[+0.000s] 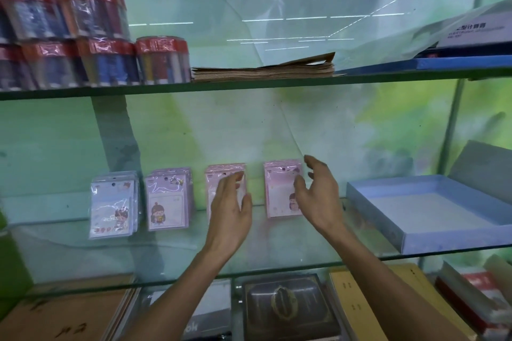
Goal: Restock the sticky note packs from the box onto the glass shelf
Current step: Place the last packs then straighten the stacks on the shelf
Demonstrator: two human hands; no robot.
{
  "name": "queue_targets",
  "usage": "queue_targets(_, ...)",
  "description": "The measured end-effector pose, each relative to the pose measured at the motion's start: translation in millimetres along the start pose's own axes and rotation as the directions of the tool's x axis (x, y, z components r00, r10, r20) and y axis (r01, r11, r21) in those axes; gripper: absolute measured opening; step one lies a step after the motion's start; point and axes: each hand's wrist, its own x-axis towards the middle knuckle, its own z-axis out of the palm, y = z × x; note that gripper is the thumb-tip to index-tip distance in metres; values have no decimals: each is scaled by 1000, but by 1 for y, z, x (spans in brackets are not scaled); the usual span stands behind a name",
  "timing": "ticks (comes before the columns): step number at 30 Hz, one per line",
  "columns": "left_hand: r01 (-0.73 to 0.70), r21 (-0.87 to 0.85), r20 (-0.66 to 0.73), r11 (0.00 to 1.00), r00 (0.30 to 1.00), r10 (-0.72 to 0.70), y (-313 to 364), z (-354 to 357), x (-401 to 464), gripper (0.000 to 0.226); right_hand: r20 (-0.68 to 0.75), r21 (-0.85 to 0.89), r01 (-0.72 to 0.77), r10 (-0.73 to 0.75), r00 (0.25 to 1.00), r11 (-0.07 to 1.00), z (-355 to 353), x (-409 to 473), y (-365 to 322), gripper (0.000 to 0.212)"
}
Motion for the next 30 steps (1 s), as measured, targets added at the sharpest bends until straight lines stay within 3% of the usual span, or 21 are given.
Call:
queue_targets(3, 29, 48, -32, 998, 999, -28, -15, -25, -3, 52, 63, 68, 101, -105, 992, 993, 18, -18, -22, 48)
queue_targets(6, 75, 97, -25, 992, 997, -73, -26, -32, -3, 57, 212, 28, 99, -103, 972, 995, 43, -30, -35, 51)
queue_targets(13, 322, 83, 94, 943, 939, -329, -55, -27, 7, 45, 440, -180, -120, 189, 878, 976, 92, -33, -45, 36)
queue_targets(15, 389, 79, 111, 918, 912, -396, -60, -27, 13, 50, 462, -208, -143, 226, 857, 968, 97, -30, -42, 37)
queue_targets(18, 420, 56, 124, 906, 897, -424, -60, -27, 18, 37, 473, -228, -134, 230, 850, 964, 101, -26, -40, 37)
queue_targets(30, 333, 58, 110, 941, 935, -337, -63, -23, 20, 22, 430, -259, -128, 233, 872, 957, 106, -22, -42, 39)
